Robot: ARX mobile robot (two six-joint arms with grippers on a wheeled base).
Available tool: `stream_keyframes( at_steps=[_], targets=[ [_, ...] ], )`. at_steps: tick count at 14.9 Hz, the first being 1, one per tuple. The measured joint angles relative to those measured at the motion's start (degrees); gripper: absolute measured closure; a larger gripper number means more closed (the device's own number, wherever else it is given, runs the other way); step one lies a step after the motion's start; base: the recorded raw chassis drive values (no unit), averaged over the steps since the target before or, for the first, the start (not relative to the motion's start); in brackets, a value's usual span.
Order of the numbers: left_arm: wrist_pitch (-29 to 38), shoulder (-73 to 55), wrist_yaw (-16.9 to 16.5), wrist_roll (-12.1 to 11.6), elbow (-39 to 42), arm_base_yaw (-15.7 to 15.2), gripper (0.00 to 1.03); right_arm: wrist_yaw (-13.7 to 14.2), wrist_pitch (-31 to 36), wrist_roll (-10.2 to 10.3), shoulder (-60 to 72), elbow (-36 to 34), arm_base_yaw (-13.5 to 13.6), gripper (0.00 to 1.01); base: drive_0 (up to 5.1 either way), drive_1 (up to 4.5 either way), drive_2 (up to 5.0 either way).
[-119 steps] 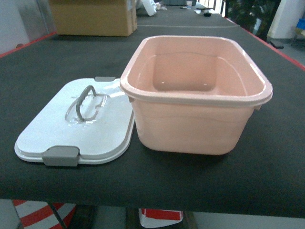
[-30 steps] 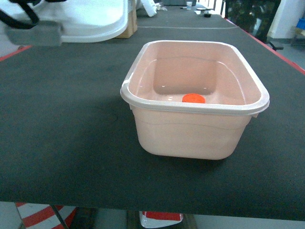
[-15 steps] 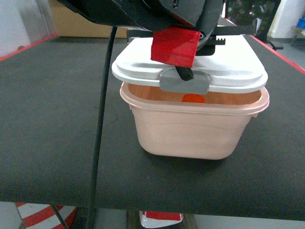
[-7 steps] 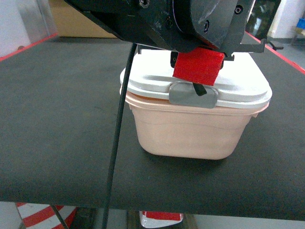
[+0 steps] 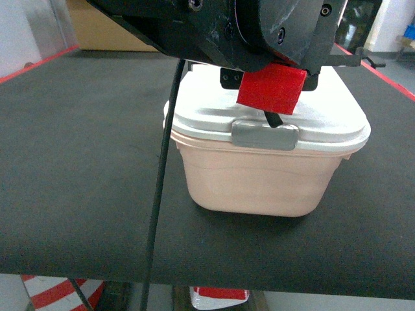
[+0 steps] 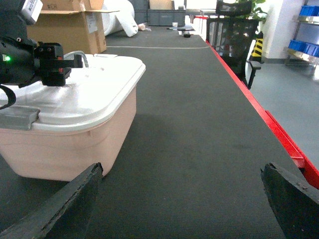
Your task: Pick capacitor and pack into box
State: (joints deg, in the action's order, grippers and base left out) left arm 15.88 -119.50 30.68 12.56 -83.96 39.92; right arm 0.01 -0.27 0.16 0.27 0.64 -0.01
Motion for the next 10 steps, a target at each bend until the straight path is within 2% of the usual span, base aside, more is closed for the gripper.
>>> stream_keyframes(
  at_steps=[4,6,8,10],
  targets=[
    [0.66,0.0,0.13,-0.15,0.28,0.0,0.53,0.0,0.0,0.0,0.0,0.0,0.0,0.03,0.0,0.0,0.0],
    [3.8,0.55,0.92,-1.25,0.63,-0.17,0.3,0.0,0.0,0.0,0.0,0.0,0.0,0.03,0.0,0.0,0.0],
    [8.5,3.15,0.81,-3.85,0.46,-1.22,0.05,0.0,0.0,0.0,0.0,0.0,0.0,0.03,0.0,0.0,0.0],
    [11.39,6.25,0.63,-6.1,0.15,-3.74,0.05,0.0,0.0,0.0,0.0,0.0,0.0,0.03,0.0,0.0,0.0]
  ],
)
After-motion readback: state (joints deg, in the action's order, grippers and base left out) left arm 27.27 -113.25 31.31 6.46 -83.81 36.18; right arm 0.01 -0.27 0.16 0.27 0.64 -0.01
